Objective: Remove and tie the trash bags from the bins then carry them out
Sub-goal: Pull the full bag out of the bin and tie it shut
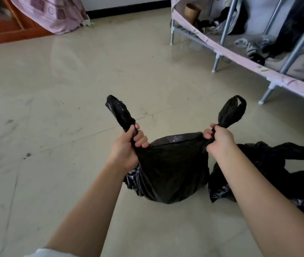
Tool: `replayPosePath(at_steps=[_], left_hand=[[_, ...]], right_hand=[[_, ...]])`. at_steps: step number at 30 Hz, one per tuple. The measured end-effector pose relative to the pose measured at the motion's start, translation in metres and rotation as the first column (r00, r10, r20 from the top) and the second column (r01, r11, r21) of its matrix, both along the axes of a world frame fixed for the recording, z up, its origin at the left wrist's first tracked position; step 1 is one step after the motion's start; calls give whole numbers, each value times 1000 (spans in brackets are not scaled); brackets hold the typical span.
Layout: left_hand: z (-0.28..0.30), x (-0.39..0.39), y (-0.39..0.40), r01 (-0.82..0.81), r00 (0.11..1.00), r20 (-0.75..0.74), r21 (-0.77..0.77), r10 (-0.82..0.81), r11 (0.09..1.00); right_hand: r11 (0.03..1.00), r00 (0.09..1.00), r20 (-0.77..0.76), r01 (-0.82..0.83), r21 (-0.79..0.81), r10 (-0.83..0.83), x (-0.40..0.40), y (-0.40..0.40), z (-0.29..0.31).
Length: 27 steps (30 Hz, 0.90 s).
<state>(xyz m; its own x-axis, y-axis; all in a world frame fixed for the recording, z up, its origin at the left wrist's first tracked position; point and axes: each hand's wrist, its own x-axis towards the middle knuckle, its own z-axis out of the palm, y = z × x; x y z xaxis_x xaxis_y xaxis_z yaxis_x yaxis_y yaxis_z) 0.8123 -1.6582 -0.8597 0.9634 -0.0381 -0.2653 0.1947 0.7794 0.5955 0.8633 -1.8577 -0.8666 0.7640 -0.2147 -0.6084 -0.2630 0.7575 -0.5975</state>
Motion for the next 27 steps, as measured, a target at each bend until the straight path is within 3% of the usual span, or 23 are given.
replayPosePath(at_steps=[5,8,10,14,15,17,19,21,23,24,27], left_hand=[[-23,-4,24,42,998,-62,186,-31,982],[-27,-4,16,158,986,-113,444,-120,882],[-28,-1,9,118,991,-119,518,-66,847],[-29,3,15,-62,990,-103,267,92,962],[-26,4,15,-88,990,-88,207,108,974],[-18,7,11,-72,994,-69,153,83,986],[-11,10,2,106,987,-141,250,-72,962],[-12,8,-9,402,908,-289,400,-302,824],[-16,5,-16,556,829,-379,480,-411,678],[-19,3,-18,576,816,-394,499,-423,647],[-15,-1,-20,562,827,-365,512,-428,649]], right_hand=[[929,996,-88,-25,-370,-8,2,-26,-5],[800,982,-84,-186,-571,168,5,-25,-4],[698,947,-102,-296,-652,305,8,-22,-2],[443,881,-140,-358,-822,453,7,-24,0],[422,872,-107,-334,-843,478,4,-23,1],[545,849,56,-286,-788,526,-2,-18,8],[694,840,194,-265,-670,507,-6,-11,11],[678,812,189,-305,-668,552,-11,-2,10],[542,731,87,-414,-731,676,-18,5,5],[459,675,18,-481,-747,737,-22,8,2],[223,488,-170,-646,-730,856,-29,11,3]])
